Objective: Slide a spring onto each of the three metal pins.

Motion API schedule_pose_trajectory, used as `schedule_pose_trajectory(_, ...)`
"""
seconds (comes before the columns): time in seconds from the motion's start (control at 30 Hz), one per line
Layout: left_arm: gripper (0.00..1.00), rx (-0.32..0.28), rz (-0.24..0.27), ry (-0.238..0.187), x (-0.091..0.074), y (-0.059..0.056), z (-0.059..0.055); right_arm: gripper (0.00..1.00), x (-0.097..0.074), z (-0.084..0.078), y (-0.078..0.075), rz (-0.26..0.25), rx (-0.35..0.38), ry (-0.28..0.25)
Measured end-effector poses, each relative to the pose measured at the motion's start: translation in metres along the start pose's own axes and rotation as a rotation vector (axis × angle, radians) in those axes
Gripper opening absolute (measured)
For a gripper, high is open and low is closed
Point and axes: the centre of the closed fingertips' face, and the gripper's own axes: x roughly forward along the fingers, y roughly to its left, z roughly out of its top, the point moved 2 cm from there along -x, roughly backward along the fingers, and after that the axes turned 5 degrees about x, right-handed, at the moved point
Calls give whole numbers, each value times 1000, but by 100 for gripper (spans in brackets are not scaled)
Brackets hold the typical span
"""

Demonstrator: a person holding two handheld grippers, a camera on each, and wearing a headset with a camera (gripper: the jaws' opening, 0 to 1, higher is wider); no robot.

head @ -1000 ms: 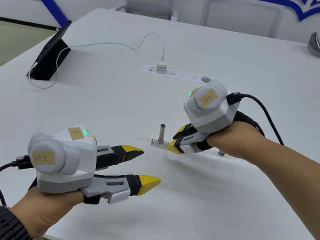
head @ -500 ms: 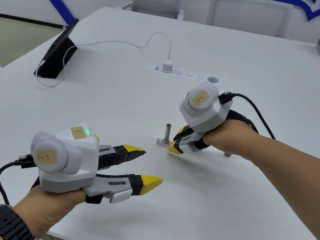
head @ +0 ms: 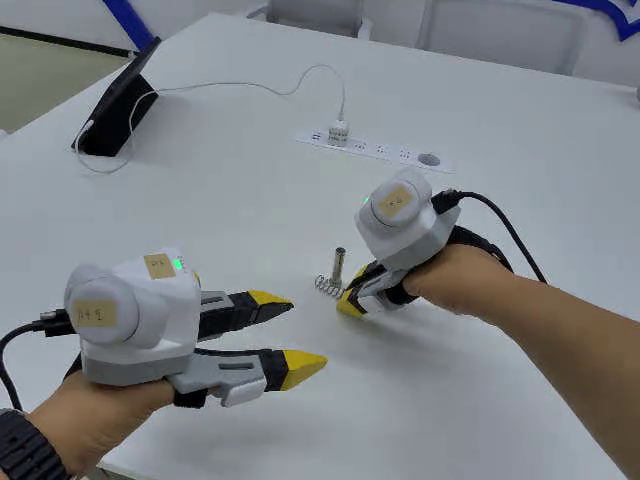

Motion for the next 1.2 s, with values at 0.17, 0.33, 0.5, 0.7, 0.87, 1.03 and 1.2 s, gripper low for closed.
schedule_pose_trajectory(0.17, 44, 1, 5, 2, -1, 1, -1, 12, 0, -1, 2, 0, 4, 4)
schedule_pose_trajectory(0.33, 44, 5, 5, 4, -1, 2, 0, 12, -6, -4, 7, -2, -15, 12)
schedule_pose_trajectory(0.5, 43, 9, -3, 10, 1, 0, -1, 12, -17, -9, 15, 1, -17, -6)
schedule_pose_trajectory(0.7, 43, 13, -17, 18, 4, -4, -3, 12, -31, -20, 25, 1, -23, -18)
schedule_pose_trajectory(0.87, 42, 20, -36, 23, 8, -8, -2, 12, -48, -32, 33, 4, -40, -9)
schedule_pose_trajectory(1.03, 42, 35, -60, 33, 12, -13, -3, 12, -64, -45, 43, 15, -58, 3)
schedule_pose_trajectory(1.2, 40, 52, -92, 42, 15, -19, -2, 12, -78, -57, 53, 17, -64, 10)
